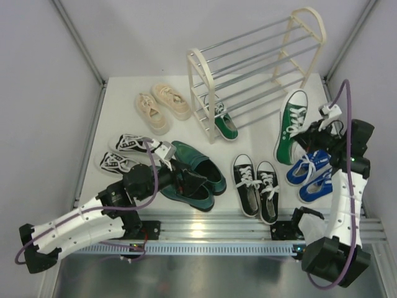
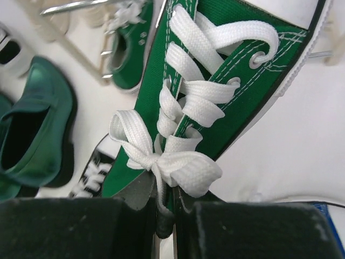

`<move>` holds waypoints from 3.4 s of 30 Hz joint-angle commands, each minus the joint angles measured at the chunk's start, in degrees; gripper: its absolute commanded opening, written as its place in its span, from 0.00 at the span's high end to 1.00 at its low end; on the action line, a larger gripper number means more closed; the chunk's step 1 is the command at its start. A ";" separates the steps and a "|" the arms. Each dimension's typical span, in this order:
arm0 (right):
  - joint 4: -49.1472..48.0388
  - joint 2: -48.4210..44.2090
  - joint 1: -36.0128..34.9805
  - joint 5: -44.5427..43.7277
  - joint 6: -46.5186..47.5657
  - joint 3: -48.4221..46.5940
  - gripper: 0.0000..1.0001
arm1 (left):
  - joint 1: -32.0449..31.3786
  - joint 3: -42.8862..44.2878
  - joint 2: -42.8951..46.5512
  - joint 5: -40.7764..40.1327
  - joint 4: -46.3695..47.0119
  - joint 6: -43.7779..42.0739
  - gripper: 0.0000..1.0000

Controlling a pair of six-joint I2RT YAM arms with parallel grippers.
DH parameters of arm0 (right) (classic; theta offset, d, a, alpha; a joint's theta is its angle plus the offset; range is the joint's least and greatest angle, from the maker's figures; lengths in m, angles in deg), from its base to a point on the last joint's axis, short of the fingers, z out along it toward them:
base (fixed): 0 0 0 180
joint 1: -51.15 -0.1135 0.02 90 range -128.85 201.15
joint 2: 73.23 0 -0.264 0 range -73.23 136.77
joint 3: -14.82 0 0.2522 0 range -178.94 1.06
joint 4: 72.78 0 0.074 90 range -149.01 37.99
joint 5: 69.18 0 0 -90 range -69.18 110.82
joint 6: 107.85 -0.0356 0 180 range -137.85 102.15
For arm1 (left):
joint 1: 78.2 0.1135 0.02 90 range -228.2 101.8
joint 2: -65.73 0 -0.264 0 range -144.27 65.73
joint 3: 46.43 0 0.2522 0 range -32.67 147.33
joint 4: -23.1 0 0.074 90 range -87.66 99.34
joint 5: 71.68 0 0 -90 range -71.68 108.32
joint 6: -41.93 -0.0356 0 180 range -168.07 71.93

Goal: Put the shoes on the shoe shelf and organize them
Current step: Pick up the shoe at the center of the board.

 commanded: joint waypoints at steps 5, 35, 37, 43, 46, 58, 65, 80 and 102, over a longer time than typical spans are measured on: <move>22.38 -3.29 -11.41 13.46 27.44 -4.09 1.00 | 0.14 -0.90 -9.00 8.79 24.14 7.80 0.02; 23.27 -6.55 -44.85 2.64 37.58 -3.48 1.00 | 0.05 6.83 -31.77 -0.52 35.05 20.02 0.22; 23.18 -6.72 -44.94 2.73 38.54 -3.22 1.00 | 0.05 6.83 -32.21 -0.17 35.14 20.11 0.35; 22.30 -8.39 -44.94 3.08 38.98 -1.46 0.86 | 0.05 4.91 -29.94 -2.62 35.14 20.19 1.00; 22.56 -10.06 -44.59 2.38 38.20 -0.67 0.61 | 0.14 2.01 -26.16 -5.18 35.84 20.11 1.00; 21.43 -16.05 -40.02 7.91 36.88 5.66 0.33 | 0.75 -5.73 -14.81 -8.25 38.03 23.62 1.00; 14.32 -14.46 -40.02 6.25 31.08 5.93 0.41 | 0.84 -6.53 -16.12 -7.11 41.72 25.47 1.00; 11.93 -12.35 -41.24 2.83 31.86 9.18 0.47 | 0.93 -5.03 -21.57 -3.95 50.07 28.54 1.00; 10.17 -12.26 -40.55 0.19 26.34 4.45 1.00 | 2.25 -3.62 -27.38 -2.28 56.67 30.22 1.00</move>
